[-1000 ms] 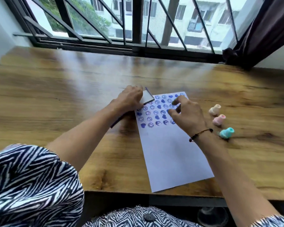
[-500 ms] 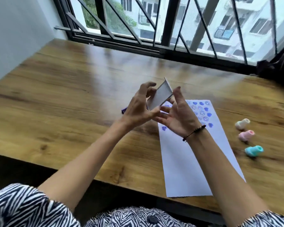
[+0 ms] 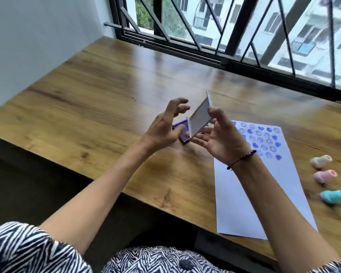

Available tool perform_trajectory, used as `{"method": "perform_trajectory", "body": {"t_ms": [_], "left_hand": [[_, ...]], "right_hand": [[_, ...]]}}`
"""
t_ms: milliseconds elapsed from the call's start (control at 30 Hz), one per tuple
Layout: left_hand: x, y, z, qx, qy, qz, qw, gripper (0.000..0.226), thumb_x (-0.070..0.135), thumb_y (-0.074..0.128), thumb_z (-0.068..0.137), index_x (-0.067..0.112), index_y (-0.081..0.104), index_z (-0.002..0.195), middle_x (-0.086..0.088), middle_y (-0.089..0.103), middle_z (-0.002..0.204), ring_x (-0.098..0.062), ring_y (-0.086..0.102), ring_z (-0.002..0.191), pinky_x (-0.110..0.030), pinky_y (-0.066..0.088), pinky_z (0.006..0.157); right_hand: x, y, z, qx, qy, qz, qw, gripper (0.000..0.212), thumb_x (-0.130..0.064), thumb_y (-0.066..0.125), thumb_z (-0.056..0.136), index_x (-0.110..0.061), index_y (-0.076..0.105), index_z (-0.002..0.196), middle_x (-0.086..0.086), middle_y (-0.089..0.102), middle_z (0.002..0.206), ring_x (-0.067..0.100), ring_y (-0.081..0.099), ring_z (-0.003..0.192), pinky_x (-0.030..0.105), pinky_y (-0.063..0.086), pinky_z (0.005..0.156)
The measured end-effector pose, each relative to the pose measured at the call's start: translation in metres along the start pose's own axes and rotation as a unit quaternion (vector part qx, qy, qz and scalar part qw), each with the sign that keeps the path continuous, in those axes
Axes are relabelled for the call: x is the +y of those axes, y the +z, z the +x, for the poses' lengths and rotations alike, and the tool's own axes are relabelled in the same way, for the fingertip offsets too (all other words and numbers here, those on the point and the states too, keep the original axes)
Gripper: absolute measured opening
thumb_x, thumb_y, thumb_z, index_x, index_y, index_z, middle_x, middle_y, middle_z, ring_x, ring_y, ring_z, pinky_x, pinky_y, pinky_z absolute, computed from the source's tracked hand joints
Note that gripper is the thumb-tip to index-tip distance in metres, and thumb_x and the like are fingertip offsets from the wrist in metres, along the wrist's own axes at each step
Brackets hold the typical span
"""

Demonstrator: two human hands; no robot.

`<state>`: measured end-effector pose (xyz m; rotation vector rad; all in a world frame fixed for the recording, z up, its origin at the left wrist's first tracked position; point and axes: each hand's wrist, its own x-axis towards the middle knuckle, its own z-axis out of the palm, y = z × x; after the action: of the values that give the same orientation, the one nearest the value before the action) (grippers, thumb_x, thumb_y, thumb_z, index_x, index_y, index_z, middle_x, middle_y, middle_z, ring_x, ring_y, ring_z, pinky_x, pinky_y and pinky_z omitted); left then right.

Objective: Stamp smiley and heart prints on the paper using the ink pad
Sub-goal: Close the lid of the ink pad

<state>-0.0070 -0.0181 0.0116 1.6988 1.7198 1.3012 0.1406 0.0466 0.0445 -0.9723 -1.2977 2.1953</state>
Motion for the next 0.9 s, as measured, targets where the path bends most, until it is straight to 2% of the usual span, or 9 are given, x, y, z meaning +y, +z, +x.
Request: {"method": "perform_trajectory", "body": {"t_ms": [33,67,133,167,200,233,367,600,900], "left_hand": [[-0.005,-0.001,-0.003,0.003,-0.029,0.013,0.999,0.061,-0.003,0.055,0.075,0.008,0.03,0.129,-0.017,0.052,0.128,-0.024,0.055,0.115,-0.033,0.042,0.101],[-0.009,-0.001,-0.006,-0.005,-0.061,0.021,0.998,0.064,0.0,0.057,0.075,0.01,0.028,0.131,-0.018,0.049,0.131,-0.028,0.056,0.113,-0.032,0.043,0.097],[-0.019,0.004,-0.014,-0.035,-0.106,0.042,0.993,0.08,0.01,0.067,0.072,0.013,0.02,0.136,-0.02,0.044,0.134,-0.032,0.054,0.115,-0.028,0.041,0.097],[-0.022,0.007,-0.018,-0.041,-0.116,0.062,0.991,0.09,0.015,0.072,0.069,0.013,0.015,0.138,-0.021,0.044,0.134,-0.032,0.049,0.118,-0.031,0.038,0.101],[-0.025,0.011,-0.02,-0.038,-0.119,0.087,0.988,0.098,0.02,0.075,0.066,0.012,0.011,0.14,-0.021,0.045,0.133,-0.032,0.045,0.121,-0.034,0.034,0.104],[-0.026,0.015,-0.022,-0.027,-0.118,0.11,0.987,0.102,0.023,0.075,0.064,0.01,0.009,0.141,-0.019,0.046,0.132,-0.032,0.042,0.12,-0.035,0.031,0.105],[-0.026,0.023,-0.019,0.008,-0.104,0.141,0.985,0.105,0.03,0.072,0.065,0.011,0.003,0.142,-0.013,0.048,0.128,-0.031,0.039,0.115,-0.036,0.028,0.103],[-0.026,0.02,-0.021,-0.013,-0.078,0.155,0.985,0.108,0.026,0.071,0.064,0.01,-0.002,0.142,-0.014,0.047,0.133,-0.032,0.039,0.119,-0.036,0.025,0.108],[-0.028,0.02,-0.021,-0.017,-0.084,0.153,0.985,0.109,0.024,0.07,0.063,0.013,-0.003,0.142,-0.01,0.048,0.134,-0.03,0.04,0.117,-0.032,0.021,0.104]], "right_hand": [[0.002,0.002,0.002,0.035,-0.035,-0.087,0.995,0.031,-0.04,0.06,0.068,-0.018,0.058,0.089,0.007,0.065,0.085,0.019,0.063,0.078,0.031,0.05,0.081],[0.006,0.001,0.006,0.085,-0.076,-0.213,0.97,0.032,-0.04,0.065,0.067,-0.018,0.054,0.089,0.007,0.061,0.089,0.018,0.059,0.079,0.03,0.047,0.078],[0.015,-0.002,0.014,0.171,-0.149,-0.47,0.853,0.043,-0.037,0.074,0.065,-0.014,0.051,0.094,0.008,0.057,0.1,0.021,0.051,0.092,0.034,0.039,0.081],[0.018,-0.003,0.017,0.189,-0.165,-0.548,0.798,0.046,-0.036,0.074,0.065,-0.012,0.05,0.096,0.01,0.056,0.105,0.025,0.048,0.097,0.034,0.036,0.083],[0.022,-0.004,0.019,0.192,-0.163,-0.59,0.767,0.049,-0.037,0.073,0.065,-0.011,0.05,0.099,0.012,0.055,0.109,0.028,0.047,0.101,0.035,0.035,0.084],[0.024,-0.004,0.02,0.188,-0.152,-0.611,0.754,0.051,-0.039,0.072,0.065,-0.011,0.049,0.101,0.013,0.053,0.112,0.031,0.046,0.104,0.036,0.036,0.086],[0.028,-0.005,0.025,0.182,-0.119,-0.643,0.735,0.057,-0.041,0.069,0.066,-0.009,0.045,0.107,0.016,0.048,0.121,0.035,0.042,0.109,0.043,0.038,0.094],[0.027,0.001,0.027,0.157,-0.083,-0.654,0.736,0.054,-0.038,0.071,0.064,-0.013,0.046,0.104,0.014,0.046,0.122,0.033,0.04,0.11,0.039,0.036,0.093],[0.024,0.008,0.034,0.152,-0.059,-0.663,0.73,0.065,-0.043,0.072,0.062,-0.011,0.044,0.112,0.015,0.045,0.125,0.034,0.039,0.114,0.042,0.038,0.097]]}}
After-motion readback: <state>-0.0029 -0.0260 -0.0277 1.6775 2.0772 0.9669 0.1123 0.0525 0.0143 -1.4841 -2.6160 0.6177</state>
